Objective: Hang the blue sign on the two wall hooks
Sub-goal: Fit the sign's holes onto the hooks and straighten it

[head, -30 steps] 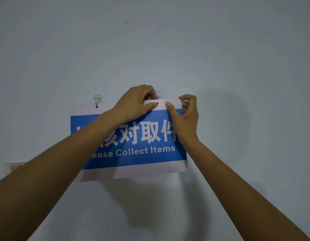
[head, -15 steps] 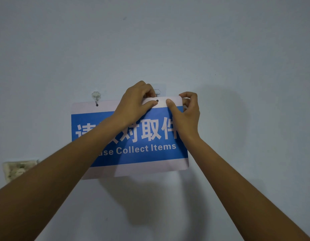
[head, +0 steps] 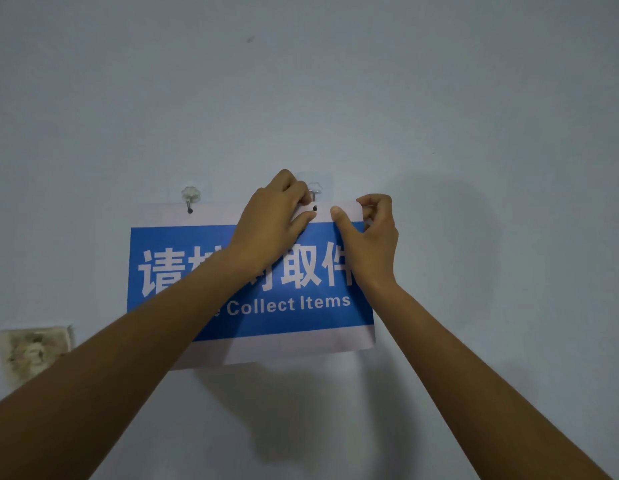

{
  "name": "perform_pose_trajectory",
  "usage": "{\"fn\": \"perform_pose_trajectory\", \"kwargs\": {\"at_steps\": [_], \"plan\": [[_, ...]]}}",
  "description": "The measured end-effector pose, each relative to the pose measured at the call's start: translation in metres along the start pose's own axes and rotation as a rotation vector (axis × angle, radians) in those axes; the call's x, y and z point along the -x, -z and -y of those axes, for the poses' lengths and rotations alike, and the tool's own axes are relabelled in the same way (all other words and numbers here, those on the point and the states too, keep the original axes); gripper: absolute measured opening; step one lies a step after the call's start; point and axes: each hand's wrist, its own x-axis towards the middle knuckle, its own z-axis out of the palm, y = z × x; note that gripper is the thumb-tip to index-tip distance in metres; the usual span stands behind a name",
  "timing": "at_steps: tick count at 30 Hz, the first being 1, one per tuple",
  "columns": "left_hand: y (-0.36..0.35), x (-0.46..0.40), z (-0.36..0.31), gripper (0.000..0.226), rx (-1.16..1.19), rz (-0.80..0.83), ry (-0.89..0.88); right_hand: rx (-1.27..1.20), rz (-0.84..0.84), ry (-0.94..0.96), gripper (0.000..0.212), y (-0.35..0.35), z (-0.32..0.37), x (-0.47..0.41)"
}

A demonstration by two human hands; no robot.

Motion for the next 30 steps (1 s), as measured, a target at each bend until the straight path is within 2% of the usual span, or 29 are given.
{"fn": "perform_pose_trajectory", "kwargs": {"at_steps": [6, 8, 10, 12, 16, 18, 22, 25, 30], "plan": [[-0.004, 0.022, -0.012, 0.045, -0.261, -0.025, -0.012, 0.093, 0.02, 0.013, 0.037, 0.0, 0.002, 0.0], [0.003, 0.026, -0.016, 0.048, -0.381, -0.055, -0.041, 0.158, 0.008, 0.026, 0.035, 0.0, 0.003, 0.0], [0.016, 0.033, -0.016, 0.045, -0.387, -0.129, -0.053, 0.211, -0.009, 0.029, 0.035, -0.002, 0.002, 0.001], [0.032, 0.045, -0.01, 0.04, -0.306, -0.209, 0.004, 0.254, -0.03, 0.027, 0.037, -0.004, 0.004, 0.003], [0.06, 0.084, 0.027, 0.035, -0.258, -0.322, 0.247, 0.389, -0.119, 0.085, 0.041, -0.003, 0.007, 0.005], [0.065, 0.106, 0.049, 0.041, -0.285, -0.307, 0.319, 0.444, -0.126, 0.119, 0.045, -0.006, 0.008, 0.008], [0.059, 0.132, 0.08, 0.063, -0.351, -0.15, 0.352, 0.675, -0.107, 0.242, 0.054, -0.009, 0.0, 0.019], [0.051, 0.14, 0.092, 0.076, -0.398, -0.066, 0.318, 0.638, -0.03, 0.25, 0.064, -0.002, -0.007, 0.032], [0.044, 0.144, 0.096, 0.079, -0.394, -0.062, 0.322, 0.684, 0.09, 0.271, 0.08, 0.006, -0.022, 0.046]]}}
